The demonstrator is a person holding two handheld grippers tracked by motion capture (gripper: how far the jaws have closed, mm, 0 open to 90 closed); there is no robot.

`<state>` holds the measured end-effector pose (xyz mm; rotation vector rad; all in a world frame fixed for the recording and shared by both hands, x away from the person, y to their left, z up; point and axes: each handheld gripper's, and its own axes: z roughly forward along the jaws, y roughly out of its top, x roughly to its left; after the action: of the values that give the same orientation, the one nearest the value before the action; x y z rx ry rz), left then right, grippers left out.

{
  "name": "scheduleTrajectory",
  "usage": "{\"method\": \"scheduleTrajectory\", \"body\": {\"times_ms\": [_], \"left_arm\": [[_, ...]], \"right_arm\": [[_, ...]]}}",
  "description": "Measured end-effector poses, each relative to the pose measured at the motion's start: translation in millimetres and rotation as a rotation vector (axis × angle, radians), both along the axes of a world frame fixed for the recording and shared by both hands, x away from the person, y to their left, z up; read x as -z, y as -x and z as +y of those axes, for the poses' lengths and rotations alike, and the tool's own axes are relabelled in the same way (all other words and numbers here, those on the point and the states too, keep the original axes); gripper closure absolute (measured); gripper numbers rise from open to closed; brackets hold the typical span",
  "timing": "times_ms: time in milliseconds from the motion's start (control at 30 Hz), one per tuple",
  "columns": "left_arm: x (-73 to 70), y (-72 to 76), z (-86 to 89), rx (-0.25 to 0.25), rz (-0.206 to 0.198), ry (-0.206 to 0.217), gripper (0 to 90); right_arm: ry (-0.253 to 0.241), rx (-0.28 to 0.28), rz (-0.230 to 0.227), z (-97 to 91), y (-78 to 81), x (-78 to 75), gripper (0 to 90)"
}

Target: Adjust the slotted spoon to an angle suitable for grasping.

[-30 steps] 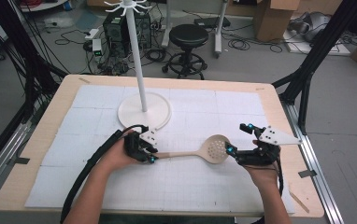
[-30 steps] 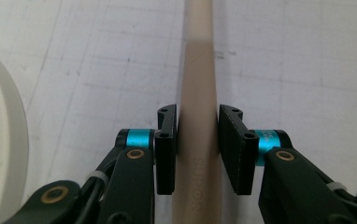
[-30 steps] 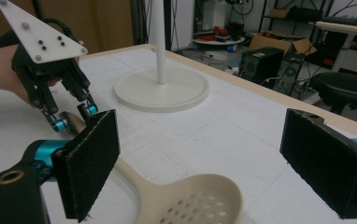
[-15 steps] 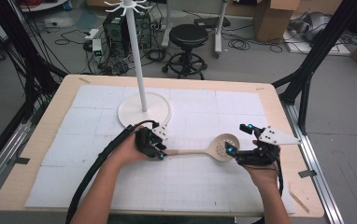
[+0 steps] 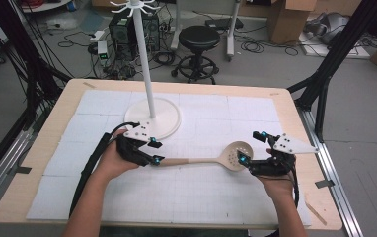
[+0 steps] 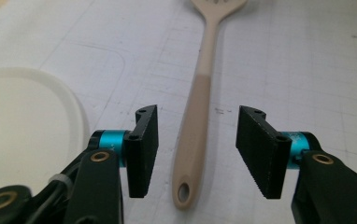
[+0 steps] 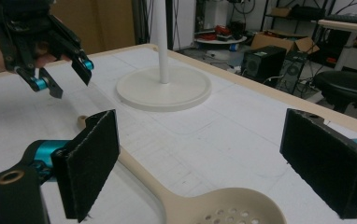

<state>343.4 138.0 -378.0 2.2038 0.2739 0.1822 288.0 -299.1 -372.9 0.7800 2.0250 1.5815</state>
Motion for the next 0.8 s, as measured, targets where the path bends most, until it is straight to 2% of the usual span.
{"method": "scheduleTrajectory", "body": {"times_ms": [100, 233, 333, 400, 533, 800], "left_arm": [[-3.3, 6.6, 19.3, -0.027, -0.017, 0.050, 44.3], [-1.9, 16.8, 42.6, -0.070, -0.023, 0.180, 36.6], [-2.8, 18.7, 51.9, -0.092, -0.032, 0.204, 35.3], [-2.1, 19.4, 58.3, -0.096, -0.032, 0.246, 33.8], [-0.9, 20.0, 69.2, -0.122, -0.030, 0.264, 31.9], [-3.3, 22.0, 85.5, -0.158, -0.057, 0.308, 28.1]], "right_arm": [[0.001, -0.001, -0.003, 0.6, 0.0, -0.3, 11.1], [0.008, -0.006, 0.007, 2.5, -0.8, 1.9, 11.1], [0.012, -0.007, 0.007, 4.0, -1.7, 2.7, 11.1], [0.016, -0.014, 0.013, 5.6, -1.7, 3.1, 11.1], [0.014, -0.020, 0.011, 7.0, -1.3, 2.0, 11.1], [0.001, -0.022, 0.015, 7.0, -3.0, 2.5, 11.1]]}}
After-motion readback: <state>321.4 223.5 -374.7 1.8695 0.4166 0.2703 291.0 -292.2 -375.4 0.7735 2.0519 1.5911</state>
